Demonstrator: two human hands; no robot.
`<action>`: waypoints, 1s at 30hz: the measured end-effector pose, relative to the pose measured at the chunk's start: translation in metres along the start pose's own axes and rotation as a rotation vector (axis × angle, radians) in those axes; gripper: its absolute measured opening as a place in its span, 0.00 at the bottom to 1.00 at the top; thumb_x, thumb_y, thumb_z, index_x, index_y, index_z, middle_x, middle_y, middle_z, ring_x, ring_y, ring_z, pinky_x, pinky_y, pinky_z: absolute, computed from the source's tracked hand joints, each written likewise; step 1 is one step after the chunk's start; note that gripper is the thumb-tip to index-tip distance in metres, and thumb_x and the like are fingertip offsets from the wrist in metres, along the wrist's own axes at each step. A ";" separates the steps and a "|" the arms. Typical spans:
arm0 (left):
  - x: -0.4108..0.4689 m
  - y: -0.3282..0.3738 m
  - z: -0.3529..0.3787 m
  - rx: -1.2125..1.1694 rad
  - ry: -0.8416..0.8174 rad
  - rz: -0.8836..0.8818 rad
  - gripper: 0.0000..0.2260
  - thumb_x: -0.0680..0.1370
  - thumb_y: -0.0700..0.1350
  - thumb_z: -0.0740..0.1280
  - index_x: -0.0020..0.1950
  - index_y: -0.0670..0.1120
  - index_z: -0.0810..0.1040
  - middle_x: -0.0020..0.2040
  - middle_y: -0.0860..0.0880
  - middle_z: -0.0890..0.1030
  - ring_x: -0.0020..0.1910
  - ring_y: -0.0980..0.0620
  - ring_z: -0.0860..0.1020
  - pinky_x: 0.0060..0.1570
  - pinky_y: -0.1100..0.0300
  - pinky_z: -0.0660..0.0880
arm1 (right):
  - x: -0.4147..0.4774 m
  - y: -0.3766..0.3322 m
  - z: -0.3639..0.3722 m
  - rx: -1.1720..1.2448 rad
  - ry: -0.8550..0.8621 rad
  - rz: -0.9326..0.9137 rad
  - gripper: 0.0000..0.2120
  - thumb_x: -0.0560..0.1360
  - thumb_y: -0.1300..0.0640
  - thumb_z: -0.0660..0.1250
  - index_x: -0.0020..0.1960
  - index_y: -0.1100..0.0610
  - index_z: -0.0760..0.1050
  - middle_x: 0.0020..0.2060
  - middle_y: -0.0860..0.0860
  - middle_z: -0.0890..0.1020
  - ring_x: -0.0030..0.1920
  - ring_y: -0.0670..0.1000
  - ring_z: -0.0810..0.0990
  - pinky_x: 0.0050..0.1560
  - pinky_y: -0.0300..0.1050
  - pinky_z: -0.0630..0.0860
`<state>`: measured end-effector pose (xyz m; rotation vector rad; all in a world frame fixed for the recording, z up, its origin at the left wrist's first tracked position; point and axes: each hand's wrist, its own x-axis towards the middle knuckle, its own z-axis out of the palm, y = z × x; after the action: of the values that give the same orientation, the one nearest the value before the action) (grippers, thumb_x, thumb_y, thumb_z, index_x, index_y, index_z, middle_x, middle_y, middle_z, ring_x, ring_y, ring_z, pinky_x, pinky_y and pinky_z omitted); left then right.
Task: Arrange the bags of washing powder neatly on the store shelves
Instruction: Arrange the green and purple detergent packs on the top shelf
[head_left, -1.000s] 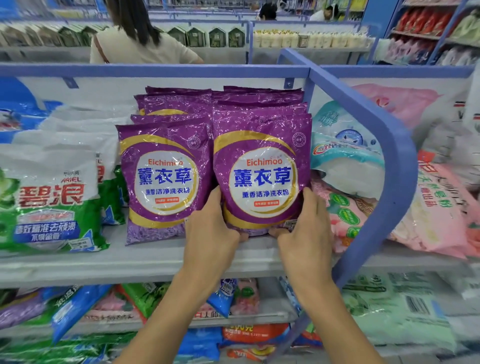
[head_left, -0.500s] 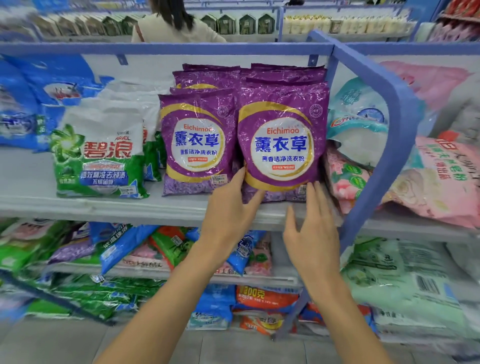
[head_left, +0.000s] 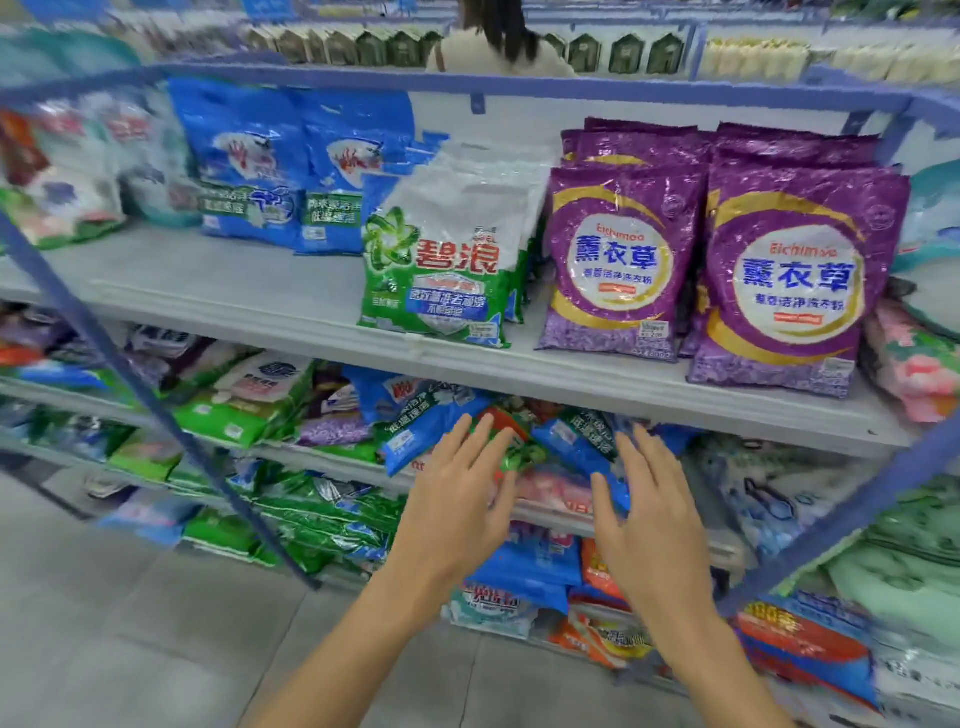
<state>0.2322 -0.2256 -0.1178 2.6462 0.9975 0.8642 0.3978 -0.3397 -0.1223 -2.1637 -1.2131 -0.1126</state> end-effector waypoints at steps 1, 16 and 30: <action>-0.016 -0.019 -0.010 -0.005 0.006 -0.042 0.21 0.80 0.50 0.64 0.71 0.43 0.78 0.72 0.45 0.76 0.74 0.44 0.71 0.73 0.53 0.66 | -0.008 -0.014 0.012 0.002 -0.026 -0.009 0.25 0.79 0.55 0.70 0.74 0.61 0.72 0.75 0.56 0.72 0.76 0.56 0.68 0.75 0.58 0.68; -0.141 -0.226 -0.085 0.041 -0.037 -0.506 0.21 0.81 0.54 0.63 0.70 0.44 0.78 0.71 0.44 0.77 0.72 0.41 0.73 0.72 0.46 0.70 | -0.055 -0.181 0.170 0.119 -0.471 -0.030 0.24 0.83 0.50 0.64 0.76 0.56 0.69 0.76 0.51 0.70 0.77 0.52 0.65 0.77 0.46 0.60; -0.014 -0.312 -0.010 -0.208 -0.163 -0.763 0.30 0.84 0.62 0.55 0.76 0.41 0.69 0.54 0.41 0.84 0.58 0.42 0.81 0.57 0.53 0.73 | 0.043 -0.203 0.284 0.187 -0.505 -0.025 0.24 0.83 0.50 0.63 0.77 0.55 0.67 0.76 0.51 0.69 0.76 0.50 0.64 0.73 0.44 0.62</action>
<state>0.0479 0.0016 -0.2278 1.8712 1.5929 0.5198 0.1975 -0.0712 -0.2299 -2.0728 -1.4555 0.5470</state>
